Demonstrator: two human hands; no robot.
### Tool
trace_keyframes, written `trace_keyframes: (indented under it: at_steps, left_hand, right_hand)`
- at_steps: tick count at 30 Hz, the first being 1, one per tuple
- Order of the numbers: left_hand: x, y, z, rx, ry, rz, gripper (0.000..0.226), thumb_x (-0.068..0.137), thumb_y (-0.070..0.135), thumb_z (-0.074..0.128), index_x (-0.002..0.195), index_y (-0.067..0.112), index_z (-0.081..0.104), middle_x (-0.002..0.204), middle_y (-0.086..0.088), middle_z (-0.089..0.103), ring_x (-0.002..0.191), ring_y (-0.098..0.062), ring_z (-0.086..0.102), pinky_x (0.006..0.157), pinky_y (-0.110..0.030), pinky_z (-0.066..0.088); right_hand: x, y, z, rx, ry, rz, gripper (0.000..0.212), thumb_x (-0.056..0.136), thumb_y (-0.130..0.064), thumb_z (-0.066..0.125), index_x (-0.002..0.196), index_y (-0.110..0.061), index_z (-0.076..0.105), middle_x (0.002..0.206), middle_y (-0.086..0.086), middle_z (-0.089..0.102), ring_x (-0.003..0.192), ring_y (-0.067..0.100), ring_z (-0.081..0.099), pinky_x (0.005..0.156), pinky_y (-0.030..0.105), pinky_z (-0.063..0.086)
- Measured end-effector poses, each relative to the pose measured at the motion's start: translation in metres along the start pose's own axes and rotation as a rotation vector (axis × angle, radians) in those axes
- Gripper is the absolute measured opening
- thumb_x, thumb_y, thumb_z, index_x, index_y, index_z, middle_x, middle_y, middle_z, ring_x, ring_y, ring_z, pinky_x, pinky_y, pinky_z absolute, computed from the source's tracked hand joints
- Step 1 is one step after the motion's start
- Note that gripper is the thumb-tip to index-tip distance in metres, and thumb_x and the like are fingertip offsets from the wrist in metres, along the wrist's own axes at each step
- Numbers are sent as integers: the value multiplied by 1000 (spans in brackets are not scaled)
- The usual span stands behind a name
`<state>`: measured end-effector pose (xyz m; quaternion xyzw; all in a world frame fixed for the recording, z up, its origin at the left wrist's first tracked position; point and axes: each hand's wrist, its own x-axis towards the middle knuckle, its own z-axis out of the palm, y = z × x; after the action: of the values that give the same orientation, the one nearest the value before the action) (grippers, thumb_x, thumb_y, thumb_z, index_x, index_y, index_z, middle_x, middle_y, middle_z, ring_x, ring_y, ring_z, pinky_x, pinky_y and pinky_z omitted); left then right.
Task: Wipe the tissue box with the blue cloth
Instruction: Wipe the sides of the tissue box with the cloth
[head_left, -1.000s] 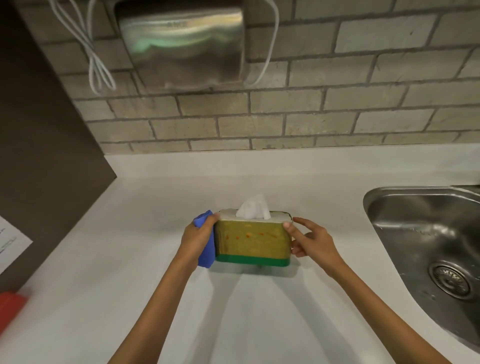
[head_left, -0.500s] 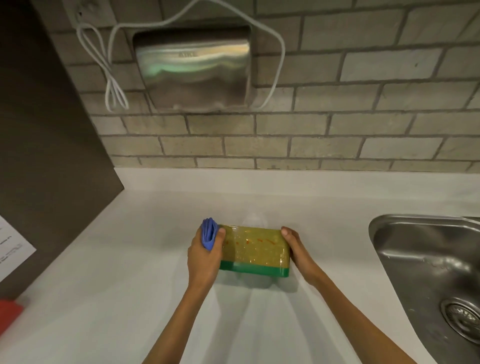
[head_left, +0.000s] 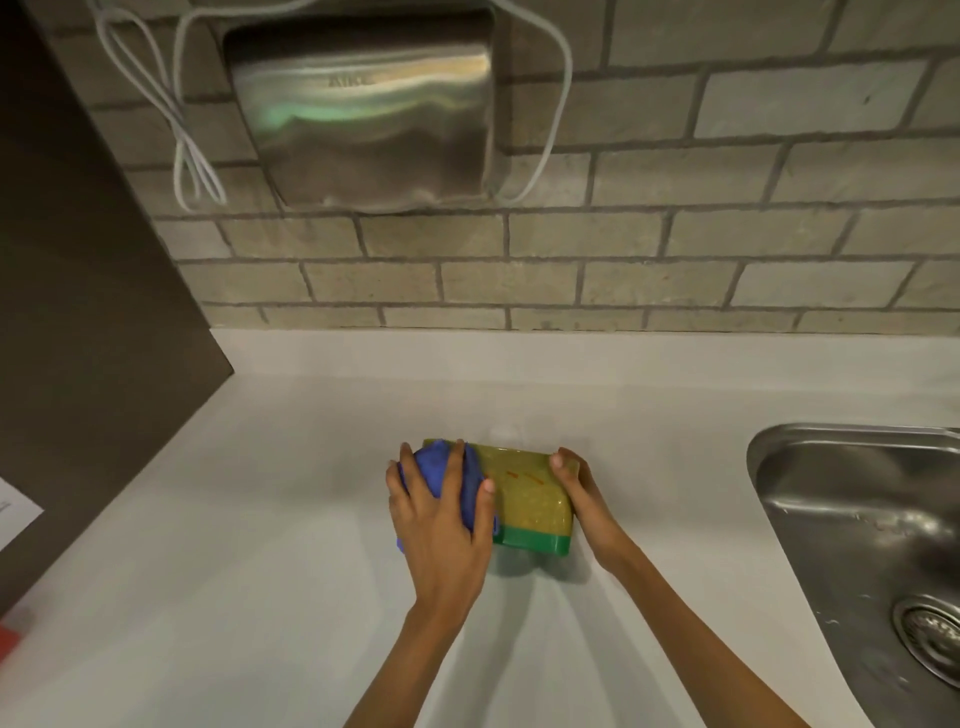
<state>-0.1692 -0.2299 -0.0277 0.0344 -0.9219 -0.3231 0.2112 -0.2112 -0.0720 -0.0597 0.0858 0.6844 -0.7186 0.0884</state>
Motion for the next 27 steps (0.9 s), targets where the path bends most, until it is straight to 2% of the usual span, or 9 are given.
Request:
trace_keyframes:
  at_steps: [3, 6, 10, 12, 16, 19, 22, 24, 27]
  left_hand:
    - [3, 3, -1, 70, -7, 50, 61, 89, 56, 28, 132, 21, 54, 147, -24, 38, 134, -43, 35, 105, -52, 38]
    - [2, -9, -1, 73, 6, 124, 53, 88, 44, 37, 132, 21, 55, 143, -24, 42, 130, -42, 40, 99, -49, 44]
    - [19, -16, 3, -13, 27, -113, 49, 94, 36, 43, 142, 31, 37, 149, -15, 36, 135, -31, 33, 90, -48, 50]
    - [29, -6, 6, 20, 59, -163, 49, 94, 32, 44, 142, 29, 38, 147, -17, 39, 132, -33, 36, 90, -49, 49]
    - [20, 8, 8, 175, 45, 105, 49, 89, 31, 42, 135, 16, 51, 139, -25, 48, 123, -43, 47, 95, -49, 49]
    - [5, -15, 6, 217, 18, 270, 52, 88, 36, 40, 134, 17, 52, 141, -24, 46, 127, -44, 44, 99, -50, 45]
    - [8, -25, 0, 36, 31, 47, 54, 89, 39, 36, 140, 25, 42, 147, -19, 40, 130, -38, 41, 90, -47, 50]
    - [17, -16, 4, 20, 70, -98, 53, 91, 36, 38, 143, 27, 37, 147, -16, 40, 128, -34, 41, 85, -45, 51]
    - [20, 6, 8, 135, 63, 27, 50, 90, 31, 38, 138, 17, 48, 140, -22, 48, 120, -40, 49, 92, -47, 49]
  right_hand:
    - [1, -1, 1, 27, 4, 4, 89, 69, -63, 55, 141, -17, 29, 133, 6, 47, 118, 20, 49, 91, 27, 40]
    - [0, -2, -1, 20, 6, 4, 78, 76, -56, 47, 143, -21, 27, 133, 4, 45, 112, 15, 48, 86, 20, 40]
    - [-2, -2, -2, -36, -30, 14, 73, 86, -49, 41, 148, -26, 10, 125, -3, 42, 111, 12, 44, 94, 24, 35]
    - [-2, -4, -2, -58, -37, 15, 71, 90, -46, 39, 149, -26, 5, 123, -5, 42, 111, 10, 42, 95, 23, 33]
    - [-4, -7, -3, -78, -32, 13, 71, 92, -43, 39, 149, -26, 2, 123, -6, 41, 110, 8, 43, 93, 22, 34]
    - [-5, -7, -5, -119, -34, 5, 71, 91, -42, 40, 149, -26, 3, 123, -4, 43, 112, 10, 44, 96, 23, 34]
    - [-7, -9, -6, -170, -53, -3, 72, 91, -43, 40, 150, -26, 1, 133, 3, 46, 115, 11, 42, 102, 26, 31]
    - [-8, -10, -6, -188, -61, 1, 74, 91, -44, 39, 150, -26, -1, 140, 6, 43, 120, 14, 42, 106, 29, 29]
    - [-8, -11, -5, -189, -58, 11, 74, 91, -46, 38, 150, -27, -2, 147, 6, 37, 133, 21, 38, 105, 28, 29]
